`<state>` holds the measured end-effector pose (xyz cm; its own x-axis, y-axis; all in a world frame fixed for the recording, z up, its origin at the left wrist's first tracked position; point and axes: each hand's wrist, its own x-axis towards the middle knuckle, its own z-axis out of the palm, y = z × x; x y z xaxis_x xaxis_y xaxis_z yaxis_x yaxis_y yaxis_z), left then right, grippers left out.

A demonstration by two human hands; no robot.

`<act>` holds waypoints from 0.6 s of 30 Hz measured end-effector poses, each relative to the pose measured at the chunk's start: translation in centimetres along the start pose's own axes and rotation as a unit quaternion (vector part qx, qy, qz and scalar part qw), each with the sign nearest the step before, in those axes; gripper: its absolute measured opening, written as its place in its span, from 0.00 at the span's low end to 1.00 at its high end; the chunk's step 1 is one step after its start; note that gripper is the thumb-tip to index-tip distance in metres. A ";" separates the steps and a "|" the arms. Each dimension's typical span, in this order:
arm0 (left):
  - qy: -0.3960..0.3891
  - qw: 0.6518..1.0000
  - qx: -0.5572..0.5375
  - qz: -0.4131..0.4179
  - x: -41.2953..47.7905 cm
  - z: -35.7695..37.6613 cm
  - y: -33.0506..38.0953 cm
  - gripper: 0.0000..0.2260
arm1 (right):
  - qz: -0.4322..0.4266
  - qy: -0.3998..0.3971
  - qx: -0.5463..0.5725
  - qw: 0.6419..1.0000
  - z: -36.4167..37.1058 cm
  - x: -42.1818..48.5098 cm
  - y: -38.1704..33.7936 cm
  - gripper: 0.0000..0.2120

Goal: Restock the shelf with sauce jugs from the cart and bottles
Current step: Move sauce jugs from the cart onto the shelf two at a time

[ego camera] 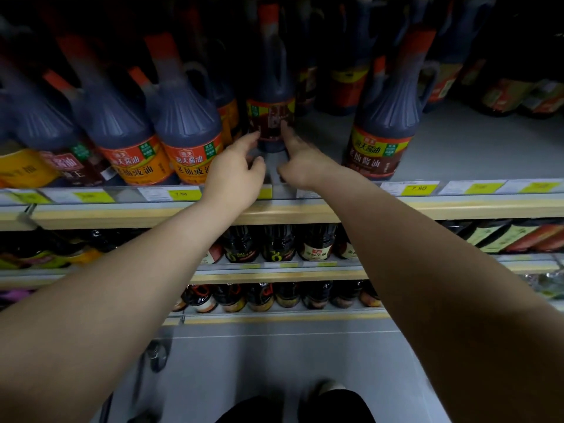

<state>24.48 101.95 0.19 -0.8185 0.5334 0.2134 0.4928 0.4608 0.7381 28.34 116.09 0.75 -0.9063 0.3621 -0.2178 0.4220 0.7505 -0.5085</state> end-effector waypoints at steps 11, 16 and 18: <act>-0.092 0.995 0.023 -0.017 -1.4 1.8 4.1 0.21 | 0.006 0.295 0.132 0.946 0.0 -10.8 3.5 0.16; -0.159 0.987 -0.009 -0.022 -1.1 4.4 7.3 0.26 | 0.126 0.359 0.324 0.866 -2.6 -13.4 5.5 0.15; -0.174 0.984 -0.011 -0.034 -0.5 5.7 8.1 0.30 | 0.174 0.342 0.419 0.823 -4.1 -12.6 6.2 0.19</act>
<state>30.58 109.47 2.42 -0.6962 0.7147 -0.0666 0.4304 0.4898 0.7582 42.50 118.40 3.74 -0.3886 0.9161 -0.0982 0.2315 -0.0060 -0.9728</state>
